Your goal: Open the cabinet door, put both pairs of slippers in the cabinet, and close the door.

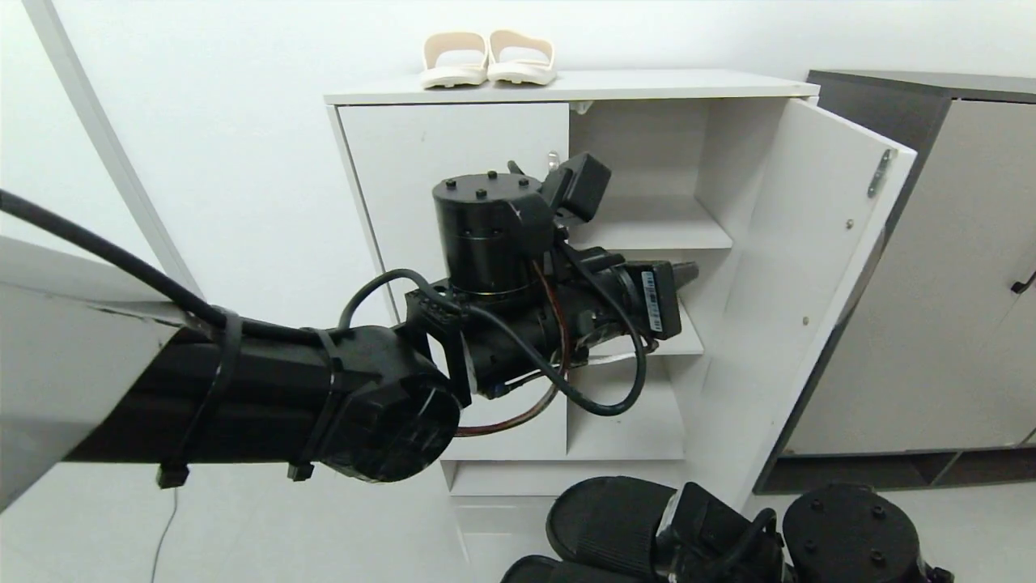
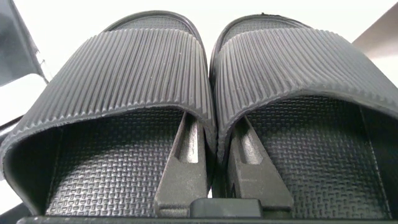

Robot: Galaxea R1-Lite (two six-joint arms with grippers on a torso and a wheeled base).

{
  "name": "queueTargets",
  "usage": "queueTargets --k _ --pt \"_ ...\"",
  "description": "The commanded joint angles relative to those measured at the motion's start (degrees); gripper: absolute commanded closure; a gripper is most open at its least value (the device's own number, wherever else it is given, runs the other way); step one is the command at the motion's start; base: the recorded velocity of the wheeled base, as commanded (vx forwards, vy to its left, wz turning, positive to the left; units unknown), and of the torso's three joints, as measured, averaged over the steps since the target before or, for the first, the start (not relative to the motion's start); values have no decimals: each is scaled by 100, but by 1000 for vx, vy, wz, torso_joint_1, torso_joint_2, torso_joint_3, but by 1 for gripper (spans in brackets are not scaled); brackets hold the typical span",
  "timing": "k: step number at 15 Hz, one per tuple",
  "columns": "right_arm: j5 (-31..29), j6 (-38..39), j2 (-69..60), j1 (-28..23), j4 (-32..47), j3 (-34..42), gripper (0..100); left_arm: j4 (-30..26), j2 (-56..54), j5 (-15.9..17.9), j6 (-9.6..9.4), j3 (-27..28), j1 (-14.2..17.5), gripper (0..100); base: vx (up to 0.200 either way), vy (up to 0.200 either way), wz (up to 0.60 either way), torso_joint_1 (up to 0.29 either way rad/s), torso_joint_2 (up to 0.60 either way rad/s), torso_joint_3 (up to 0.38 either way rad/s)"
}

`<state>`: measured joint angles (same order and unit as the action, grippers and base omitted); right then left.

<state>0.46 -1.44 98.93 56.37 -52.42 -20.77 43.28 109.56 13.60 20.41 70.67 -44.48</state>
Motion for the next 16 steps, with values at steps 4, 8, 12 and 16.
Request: queueTargets --k 4,8,12,16 --pt "-1954 829 1076 -636 30 -1447 100 -434 -1420 -587 -63 -923 818 100 0 0 0 0 0 0" --pt "-3360 926 1726 -1155 21 -2370 100 -838 -3406 -1563 -758 -2576 1390 100 0 0 0 0 0 0" --pt "-3421 926 1744 -1260 4 -2388 100 -1717 -5902 -2767 -1742 -4316 2357 100 0 0 0 0 0 0" --pt "-3439 908 1718 -1242 -5 -2308 100 -3168 -8398 -2872 -1795 -5546 3772 100 0 0 0 0 0 0"
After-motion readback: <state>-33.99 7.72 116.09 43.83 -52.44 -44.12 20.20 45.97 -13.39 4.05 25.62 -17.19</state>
